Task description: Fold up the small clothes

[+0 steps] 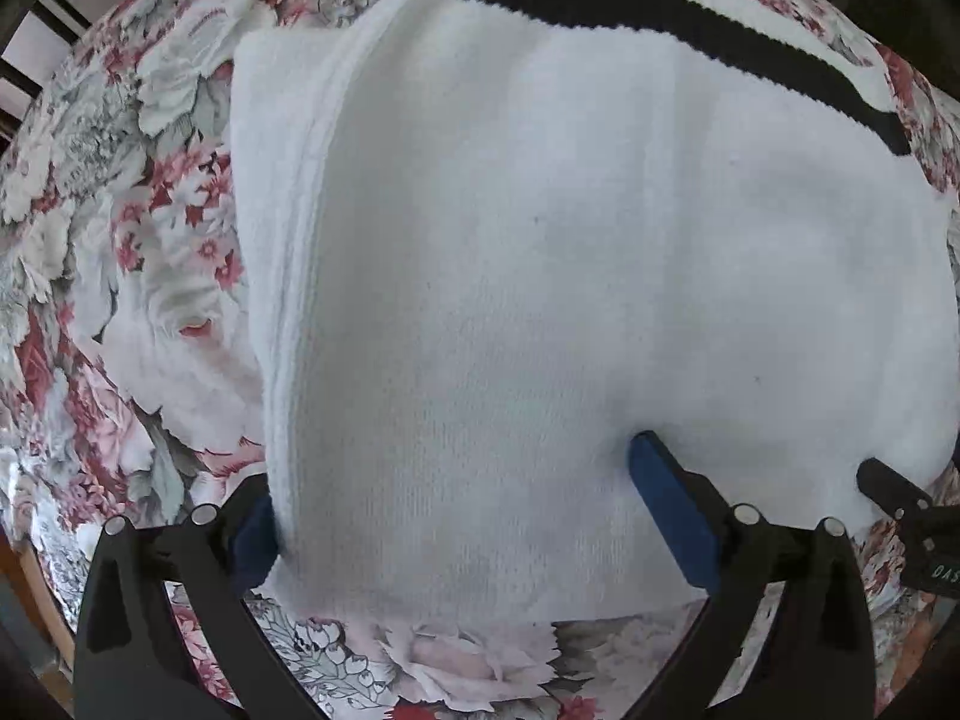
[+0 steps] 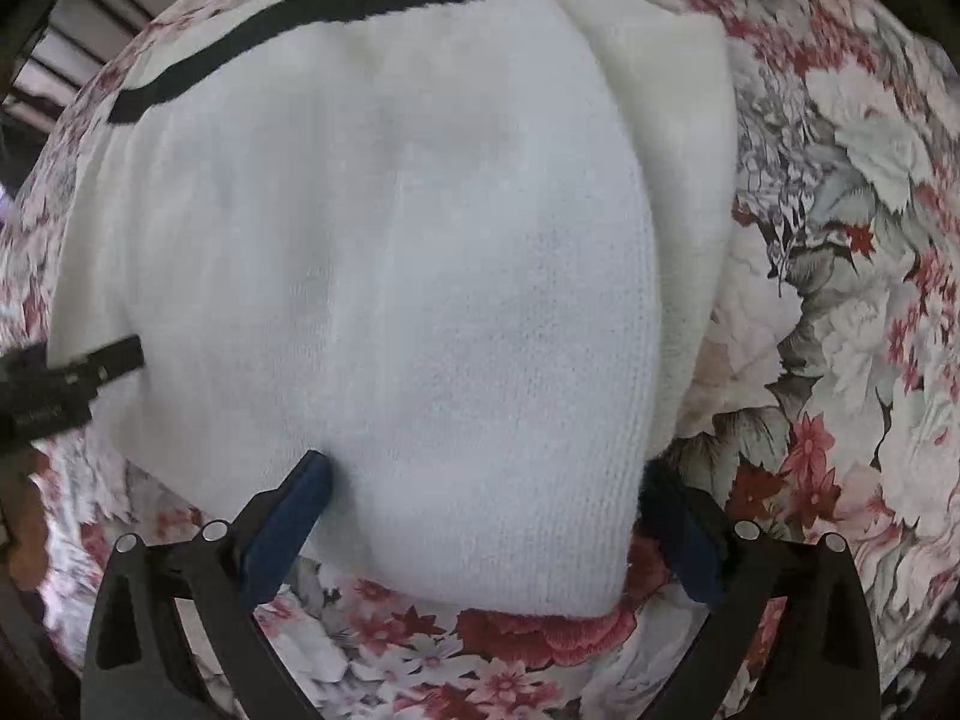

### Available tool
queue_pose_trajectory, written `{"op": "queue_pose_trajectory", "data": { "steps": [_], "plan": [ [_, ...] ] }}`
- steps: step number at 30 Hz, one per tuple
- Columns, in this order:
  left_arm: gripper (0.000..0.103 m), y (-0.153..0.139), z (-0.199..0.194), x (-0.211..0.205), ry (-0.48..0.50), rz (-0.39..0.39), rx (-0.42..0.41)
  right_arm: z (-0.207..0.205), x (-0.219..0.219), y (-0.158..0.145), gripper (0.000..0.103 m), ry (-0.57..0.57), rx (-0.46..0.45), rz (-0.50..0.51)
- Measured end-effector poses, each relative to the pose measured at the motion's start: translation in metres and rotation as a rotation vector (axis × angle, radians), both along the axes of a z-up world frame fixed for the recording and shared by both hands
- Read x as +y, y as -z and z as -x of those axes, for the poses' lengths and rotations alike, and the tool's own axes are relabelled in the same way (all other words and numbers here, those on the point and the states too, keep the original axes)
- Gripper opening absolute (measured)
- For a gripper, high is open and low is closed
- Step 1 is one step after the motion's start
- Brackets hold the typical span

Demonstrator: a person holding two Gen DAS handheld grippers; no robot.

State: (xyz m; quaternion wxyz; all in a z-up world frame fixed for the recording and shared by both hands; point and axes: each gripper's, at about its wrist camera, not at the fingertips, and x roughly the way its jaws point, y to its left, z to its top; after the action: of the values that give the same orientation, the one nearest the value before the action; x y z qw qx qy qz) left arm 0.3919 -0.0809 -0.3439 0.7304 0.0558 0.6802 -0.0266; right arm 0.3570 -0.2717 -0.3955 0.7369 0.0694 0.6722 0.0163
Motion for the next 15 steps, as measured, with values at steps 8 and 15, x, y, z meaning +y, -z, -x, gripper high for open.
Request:
{"op": "queue_pose_trajectory", "data": {
  "steps": [8,15],
  "plan": [
    [0.099,0.009,0.006,-0.006,0.051,0.02,-0.031,-0.007,0.008,0.002,0.1,-0.015,0.003,0.031],
    [0.098,-0.007,0.025,-0.011,0.062,0.023,-0.049,-0.031,-0.012,-0.053,0.1,0.131,-0.157,-0.015]
  ]
}}
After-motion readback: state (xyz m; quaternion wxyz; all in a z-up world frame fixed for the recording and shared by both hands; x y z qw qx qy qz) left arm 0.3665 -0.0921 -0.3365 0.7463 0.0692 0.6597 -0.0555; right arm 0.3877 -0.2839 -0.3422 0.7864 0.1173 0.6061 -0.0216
